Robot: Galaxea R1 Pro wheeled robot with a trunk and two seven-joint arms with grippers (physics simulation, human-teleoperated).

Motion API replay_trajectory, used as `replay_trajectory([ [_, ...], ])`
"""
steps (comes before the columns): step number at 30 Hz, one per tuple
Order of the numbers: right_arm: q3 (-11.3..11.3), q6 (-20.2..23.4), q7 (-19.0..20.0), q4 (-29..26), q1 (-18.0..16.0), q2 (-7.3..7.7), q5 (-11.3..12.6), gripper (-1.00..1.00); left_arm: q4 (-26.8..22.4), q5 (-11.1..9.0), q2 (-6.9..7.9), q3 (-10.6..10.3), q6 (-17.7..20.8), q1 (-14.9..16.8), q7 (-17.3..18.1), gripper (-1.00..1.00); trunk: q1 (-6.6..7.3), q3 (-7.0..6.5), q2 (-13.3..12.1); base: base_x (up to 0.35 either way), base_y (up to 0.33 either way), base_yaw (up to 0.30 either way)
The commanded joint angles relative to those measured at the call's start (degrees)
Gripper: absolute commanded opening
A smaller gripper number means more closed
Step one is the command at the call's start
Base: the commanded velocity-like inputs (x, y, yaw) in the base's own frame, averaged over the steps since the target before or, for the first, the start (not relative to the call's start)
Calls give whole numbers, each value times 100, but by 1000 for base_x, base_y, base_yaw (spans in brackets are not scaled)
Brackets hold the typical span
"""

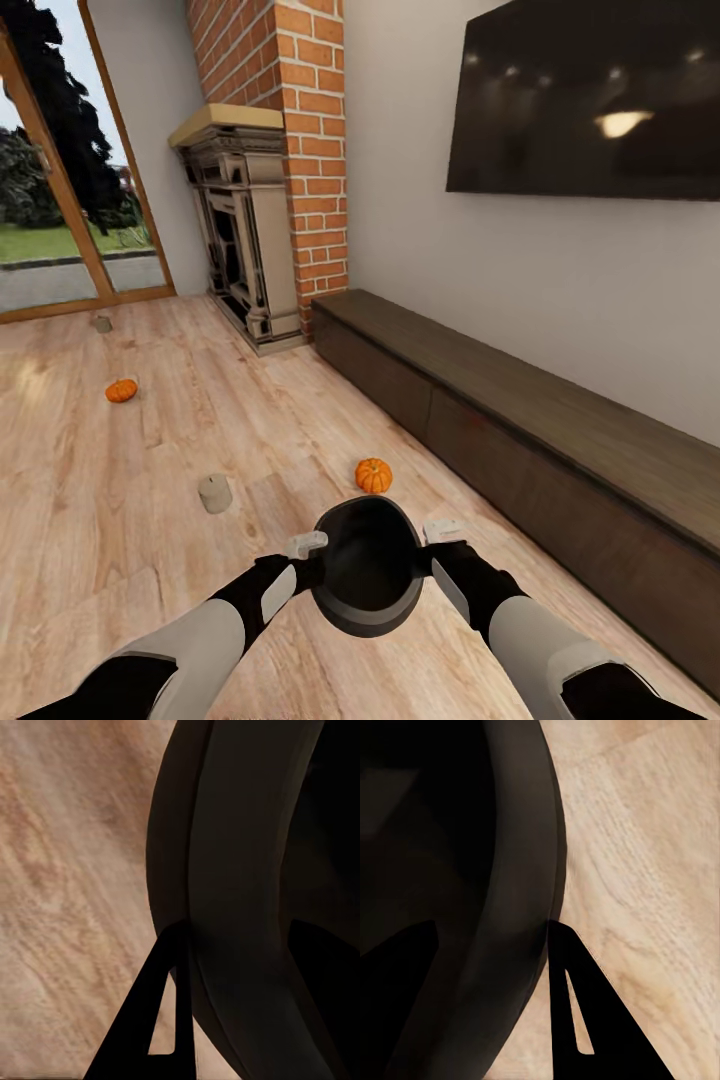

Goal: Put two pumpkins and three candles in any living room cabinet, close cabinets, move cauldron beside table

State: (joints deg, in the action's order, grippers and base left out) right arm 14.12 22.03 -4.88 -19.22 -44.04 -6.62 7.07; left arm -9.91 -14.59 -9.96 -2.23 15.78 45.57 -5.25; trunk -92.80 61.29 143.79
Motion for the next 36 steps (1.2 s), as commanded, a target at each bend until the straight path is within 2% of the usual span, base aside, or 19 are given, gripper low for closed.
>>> replay_trajectory([
  [1,64,29,-48,-8,1,3,111,-100,-37,-150,-4,-14,30,4,-19,-100,2,5,3,0,0,278],
  [36,64,29,-48,-7,1,3,111,-100,-37,-150,-4,-14,30,4,-20,-100,2,5,3,0,0,278],
])
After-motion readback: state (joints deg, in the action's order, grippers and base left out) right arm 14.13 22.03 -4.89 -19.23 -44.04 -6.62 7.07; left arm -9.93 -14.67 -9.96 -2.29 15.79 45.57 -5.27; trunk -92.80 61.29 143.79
